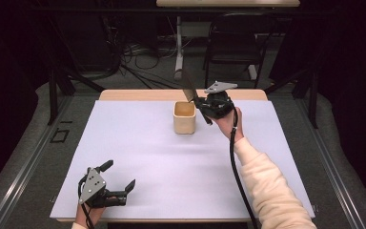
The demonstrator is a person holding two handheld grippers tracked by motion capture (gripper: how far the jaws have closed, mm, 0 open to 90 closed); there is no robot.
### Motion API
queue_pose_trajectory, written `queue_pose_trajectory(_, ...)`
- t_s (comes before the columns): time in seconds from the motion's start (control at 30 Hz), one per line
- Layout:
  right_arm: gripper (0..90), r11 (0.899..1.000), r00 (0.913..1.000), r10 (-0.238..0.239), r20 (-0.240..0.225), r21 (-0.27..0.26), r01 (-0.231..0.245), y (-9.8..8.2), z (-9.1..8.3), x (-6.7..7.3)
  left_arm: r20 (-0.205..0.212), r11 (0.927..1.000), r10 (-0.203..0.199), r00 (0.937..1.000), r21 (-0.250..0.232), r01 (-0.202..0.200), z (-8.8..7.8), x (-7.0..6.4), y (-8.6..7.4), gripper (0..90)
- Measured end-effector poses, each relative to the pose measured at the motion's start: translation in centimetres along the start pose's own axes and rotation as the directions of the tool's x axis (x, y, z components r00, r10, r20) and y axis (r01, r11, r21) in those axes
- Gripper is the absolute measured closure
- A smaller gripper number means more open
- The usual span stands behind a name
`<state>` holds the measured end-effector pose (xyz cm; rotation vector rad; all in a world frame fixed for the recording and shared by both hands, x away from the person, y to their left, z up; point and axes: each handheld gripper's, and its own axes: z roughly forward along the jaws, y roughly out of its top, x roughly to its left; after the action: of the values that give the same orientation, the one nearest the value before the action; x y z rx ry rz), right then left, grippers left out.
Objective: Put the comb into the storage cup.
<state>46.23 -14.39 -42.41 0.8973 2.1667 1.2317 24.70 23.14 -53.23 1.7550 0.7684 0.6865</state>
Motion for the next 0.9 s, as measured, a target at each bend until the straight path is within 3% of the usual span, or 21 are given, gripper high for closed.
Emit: queue_pose_trajectory(0.9, 71.9, 0.999, 1.0, 0.003, 0.005, -0.044, -0.003, 1.2, 1.3, -0.1, 0.002, 1.0, 0.002, 1.0, -0.001, -0.002, 0.0, 0.0, 0.0, 0.7)
